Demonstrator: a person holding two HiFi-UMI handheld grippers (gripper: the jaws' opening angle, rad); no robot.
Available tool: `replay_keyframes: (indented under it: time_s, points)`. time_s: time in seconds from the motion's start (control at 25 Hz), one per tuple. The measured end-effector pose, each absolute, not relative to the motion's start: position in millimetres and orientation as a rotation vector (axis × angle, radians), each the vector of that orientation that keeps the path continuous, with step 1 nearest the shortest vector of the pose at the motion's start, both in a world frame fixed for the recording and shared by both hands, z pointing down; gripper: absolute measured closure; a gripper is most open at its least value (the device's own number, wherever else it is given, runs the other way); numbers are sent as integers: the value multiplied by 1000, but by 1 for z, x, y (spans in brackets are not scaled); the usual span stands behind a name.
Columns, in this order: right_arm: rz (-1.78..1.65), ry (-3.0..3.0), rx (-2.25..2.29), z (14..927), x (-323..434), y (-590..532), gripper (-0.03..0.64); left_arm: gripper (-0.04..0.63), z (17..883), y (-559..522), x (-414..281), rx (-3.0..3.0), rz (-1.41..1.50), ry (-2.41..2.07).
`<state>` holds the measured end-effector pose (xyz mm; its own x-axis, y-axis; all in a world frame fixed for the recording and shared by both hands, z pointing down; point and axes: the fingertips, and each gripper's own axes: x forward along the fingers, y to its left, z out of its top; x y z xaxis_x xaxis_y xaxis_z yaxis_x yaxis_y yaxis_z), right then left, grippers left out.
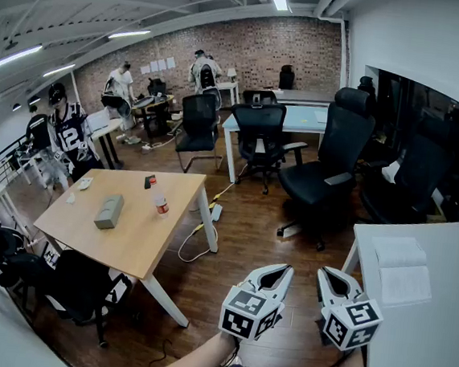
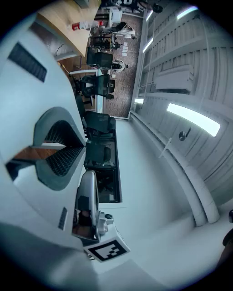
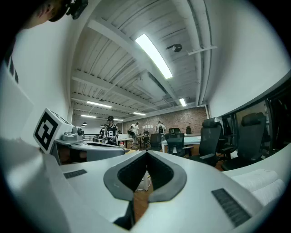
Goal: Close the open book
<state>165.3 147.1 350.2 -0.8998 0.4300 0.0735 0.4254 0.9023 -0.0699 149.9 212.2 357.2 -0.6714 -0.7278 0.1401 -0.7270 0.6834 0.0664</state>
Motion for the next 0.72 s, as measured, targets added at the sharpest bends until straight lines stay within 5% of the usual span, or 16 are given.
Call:
replay_keyframes:
  time_s: [0.72]
  points:
    - [55, -2912, -465, 393, 21, 136, 612, 591, 397, 198, -4, 1364, -12, -2593]
